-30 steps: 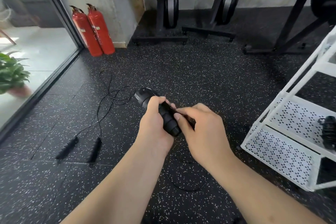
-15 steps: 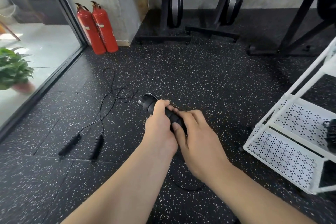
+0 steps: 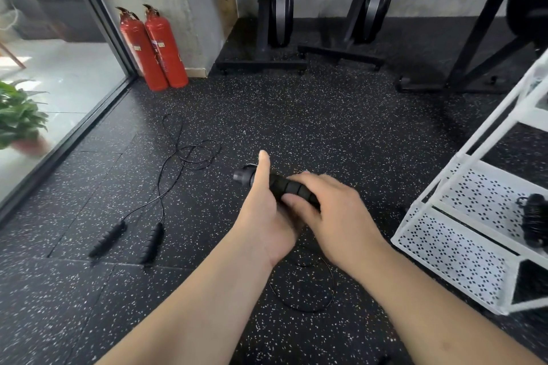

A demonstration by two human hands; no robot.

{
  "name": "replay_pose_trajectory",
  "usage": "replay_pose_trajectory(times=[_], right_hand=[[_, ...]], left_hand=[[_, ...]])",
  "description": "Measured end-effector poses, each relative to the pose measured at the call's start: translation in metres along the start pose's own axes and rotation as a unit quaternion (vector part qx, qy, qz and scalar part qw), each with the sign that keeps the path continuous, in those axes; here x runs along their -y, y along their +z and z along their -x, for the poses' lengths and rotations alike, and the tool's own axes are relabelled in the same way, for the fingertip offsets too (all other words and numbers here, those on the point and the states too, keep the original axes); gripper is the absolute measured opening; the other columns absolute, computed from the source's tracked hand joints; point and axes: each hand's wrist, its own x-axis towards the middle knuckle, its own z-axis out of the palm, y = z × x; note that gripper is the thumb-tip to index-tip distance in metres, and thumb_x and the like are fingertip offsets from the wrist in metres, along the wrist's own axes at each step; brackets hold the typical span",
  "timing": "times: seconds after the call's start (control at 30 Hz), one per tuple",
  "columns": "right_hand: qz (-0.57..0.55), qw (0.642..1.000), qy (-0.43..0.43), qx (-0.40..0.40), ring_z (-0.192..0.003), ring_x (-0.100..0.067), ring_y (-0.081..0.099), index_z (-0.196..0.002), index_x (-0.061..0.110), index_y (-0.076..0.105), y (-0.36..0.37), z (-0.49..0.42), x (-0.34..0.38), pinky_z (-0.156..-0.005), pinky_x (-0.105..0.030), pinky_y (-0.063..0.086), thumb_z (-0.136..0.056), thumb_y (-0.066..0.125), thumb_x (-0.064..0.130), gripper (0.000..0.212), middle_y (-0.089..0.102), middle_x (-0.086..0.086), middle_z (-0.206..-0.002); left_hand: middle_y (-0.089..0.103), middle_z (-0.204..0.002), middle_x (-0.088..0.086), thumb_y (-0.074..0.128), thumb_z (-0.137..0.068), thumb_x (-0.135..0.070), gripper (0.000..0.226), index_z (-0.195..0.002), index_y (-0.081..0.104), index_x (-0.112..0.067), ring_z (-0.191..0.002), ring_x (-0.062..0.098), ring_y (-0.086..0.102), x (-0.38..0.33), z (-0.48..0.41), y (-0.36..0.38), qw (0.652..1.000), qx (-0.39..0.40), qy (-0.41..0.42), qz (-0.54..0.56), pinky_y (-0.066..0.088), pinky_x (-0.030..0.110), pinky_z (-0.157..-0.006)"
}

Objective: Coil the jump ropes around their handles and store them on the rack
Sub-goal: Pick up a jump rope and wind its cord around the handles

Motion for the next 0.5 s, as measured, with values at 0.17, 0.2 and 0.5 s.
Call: replay_pose_trajectory(times=[0.17,0.2,0.5], right_hand=[[-0.024,0.991,0.125,0.035,-0.074,-0.009,0.062,-0.109,0.033,0.071,-0.041,-0.018,-0.032,-0.064,-0.030,0.041,-0.106,0.055,0.053,0.026,0.068,0.013,-0.080],[-0.041,0.988,0.145,0.041,-0.071,-0.012,0.061,-0.105,0.031,0.072,-0.049,-0.019,-0.038,-0.066,-0.032,0.042,-0.106,0.055,0.053,0.028,0.066,0.011,-0.077],[-0.151,0.953,0.168,0.200,-0.055,-0.003,0.055,-0.094,0.027,0.076,-0.069,-0.010,-0.032,-0.057,-0.020,0.045,-0.104,0.061,0.053,0.031,0.073,0.009,-0.070]], left_hand=[[0.060,-0.138,0.011,0.074,-0.091,-0.063,0.069,-0.140,0.045,-0.024,-0.123,0.028,0.064,0.013,0.004,0.002,0.948,-0.115,0.132,-0.264,0.050,0.051,-0.112],[0.049,-0.149,0.008,0.075,-0.092,-0.057,0.077,-0.151,0.034,-0.030,-0.131,0.026,0.057,0.015,0.004,-0.001,0.900,-0.160,0.195,-0.356,0.047,0.051,-0.116],[0.053,-0.147,-0.002,0.079,-0.082,-0.062,0.099,-0.158,0.034,-0.017,-0.142,0.024,0.047,0.026,0.000,-0.013,0.262,-0.075,0.430,-0.861,0.020,0.049,-0.130]])
